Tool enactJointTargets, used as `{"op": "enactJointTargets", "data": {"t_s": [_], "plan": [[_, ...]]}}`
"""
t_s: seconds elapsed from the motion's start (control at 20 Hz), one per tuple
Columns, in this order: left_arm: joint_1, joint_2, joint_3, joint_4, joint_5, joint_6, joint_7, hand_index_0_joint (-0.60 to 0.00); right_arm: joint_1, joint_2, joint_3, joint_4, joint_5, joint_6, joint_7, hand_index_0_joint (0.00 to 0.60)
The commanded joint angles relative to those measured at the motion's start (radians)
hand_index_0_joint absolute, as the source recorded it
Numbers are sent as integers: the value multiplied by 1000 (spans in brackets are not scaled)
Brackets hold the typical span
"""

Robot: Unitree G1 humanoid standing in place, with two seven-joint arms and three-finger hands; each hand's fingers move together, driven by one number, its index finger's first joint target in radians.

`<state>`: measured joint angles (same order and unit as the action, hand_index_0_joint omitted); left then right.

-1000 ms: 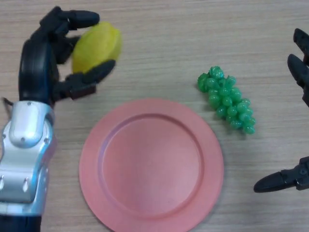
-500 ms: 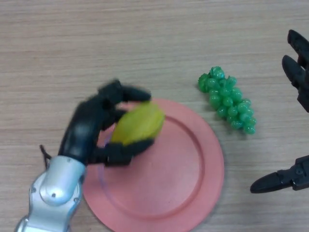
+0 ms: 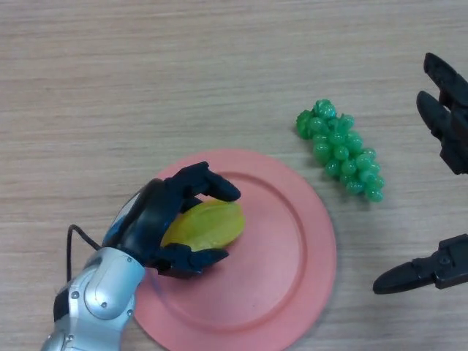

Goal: Pick up the yellow starfruit and place it on the plate

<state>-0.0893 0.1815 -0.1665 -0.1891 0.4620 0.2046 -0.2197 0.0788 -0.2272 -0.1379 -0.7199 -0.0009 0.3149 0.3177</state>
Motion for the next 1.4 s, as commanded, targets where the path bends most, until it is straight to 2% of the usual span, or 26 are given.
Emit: {"op": "enactJointTargets", "data": {"t_s": [0.05, 0.15, 0.2, 0.3, 0.35, 0.55, 0.6, 0.8, 0.95, 1.05, 1.3, 1.4], "plan": [[-35, 9, 26, -84, 9, -122, 6, 0, -25, -23, -31, -54, 17, -124, -28, 0], [-53, 10, 29, -125, 29, -116, -42, 0, -36, -23, -14, -61, 18, -96, -31, 0], [-65, 18, 41, -143, 37, -166, -62, 0, -48, -25, -4, -63, 27, -84, -33, 0], [-95, 31, 96, -212, -61, -160, -130, 0, -53, -26, 10, -64, 36, -63, -26, 0], [-103, 40, 117, -225, -93, -165, -137, 0, -56, -27, 11, -66, 42, -55, -23, 0], [-150, 86, 268, -303, -401, -53, -34, 0, -61, -28, 4, -22, 50, -106, -18, 0], [-139, 113, 327, -306, -528, -31, 6, 0, -74, -34, -4, -9, 69, -96, -20, 0], [-65, 178, 479, -298, -899, 42, 18, 0, -96, -41, -7, 47, 80, -133, -25, 0], [-31, 191, 510, -335, -936, 20, 55, 0, -108, -43, 9, 82, 81, -146, -27, 0], [2, 163, 485, -339, -869, -44, 78, 0, -105, -38, 25, 101, 70, -170, -31, 0], [8, 151, 465, -399, -840, 44, 105, 0, -126, -34, 62, 133, 37, -178, -41, 0], [-2, 148, 438, -374, -786, 21, 99, 0, -138, -31, 63, 131, 41, -155, -50, 0]]}}
